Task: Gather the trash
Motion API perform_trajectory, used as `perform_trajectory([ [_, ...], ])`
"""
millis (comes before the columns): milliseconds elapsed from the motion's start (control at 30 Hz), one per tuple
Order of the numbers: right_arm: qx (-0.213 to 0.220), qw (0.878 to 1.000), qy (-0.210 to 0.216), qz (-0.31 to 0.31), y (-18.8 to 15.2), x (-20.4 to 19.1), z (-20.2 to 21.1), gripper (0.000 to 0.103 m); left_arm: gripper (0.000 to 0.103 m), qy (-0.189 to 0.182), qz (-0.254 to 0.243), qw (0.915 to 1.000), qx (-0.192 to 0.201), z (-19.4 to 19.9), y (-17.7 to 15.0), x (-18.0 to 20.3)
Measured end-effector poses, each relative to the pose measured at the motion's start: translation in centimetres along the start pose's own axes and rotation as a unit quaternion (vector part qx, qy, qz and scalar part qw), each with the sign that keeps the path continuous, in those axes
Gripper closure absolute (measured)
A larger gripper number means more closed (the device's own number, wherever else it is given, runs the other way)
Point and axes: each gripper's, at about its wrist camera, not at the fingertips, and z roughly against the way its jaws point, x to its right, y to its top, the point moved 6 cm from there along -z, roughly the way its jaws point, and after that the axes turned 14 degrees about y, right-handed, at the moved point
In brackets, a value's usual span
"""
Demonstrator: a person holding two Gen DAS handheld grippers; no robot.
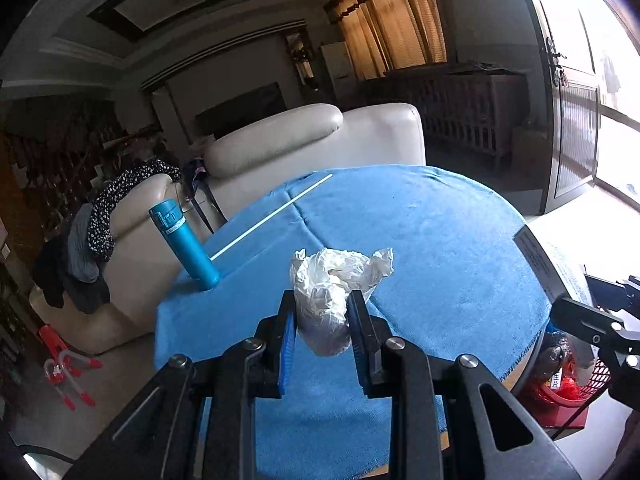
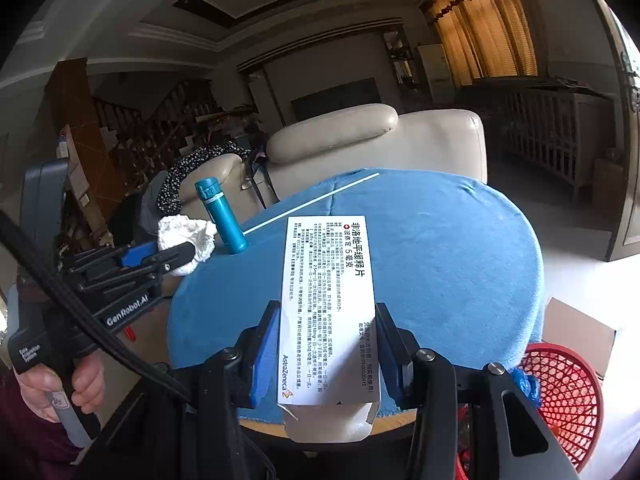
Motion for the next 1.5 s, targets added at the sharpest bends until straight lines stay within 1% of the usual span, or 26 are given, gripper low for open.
perform_trajectory([
  [100, 0.004, 1.0, -0.001, -0.015, -0.3, 0.8, 0.2, 0.055, 0.076, 0.0, -0.005, 1.0, 0.001, -0.1, -0.2, 0.3],
  [233, 0.011, 1.0, 0.004, -0.026, -0.6, 0.7, 0.6, 0.055, 0.076, 0.002, -0.008, 1.0, 0.0, 0.4, -0.6, 0.2],
  [400, 0.015, 1.0, 0.009, -0.016, -0.4, -0.2, 0.9, 0.055, 0.076, 0.006, 0.0, 1.0, -0.001, 1.1, -0.8, -0.7],
  [533, 0.021, 1.0, 0.012, -0.007, -0.1, -1.0, 1.3, 0.055, 0.076, 0.008, 0.005, 0.9999, 0.007, 1.6, -0.7, -1.4],
  [800, 0.029, 0.999, 0.016, 0.0, 0.2, -1.6, 1.8, 0.055, 0.076, 0.011, 0.007, 0.9999, 0.011, 2.0, -0.8, -1.7],
  [1133, 0.045, 0.999, 0.01, -0.008, 0.3, -0.3, 3.1, 0.055, 0.076, 0.006, -0.01, 0.9999, 0.012, 2.6, -0.5, 0.1],
  [1500, 0.065, 0.998, 0.003, -0.019, 0.3, 1.5, 5.2, 0.055, 0.076, 0.004, -0.029, 0.9993, 0.023, 3.6, 0.9, 2.7],
])
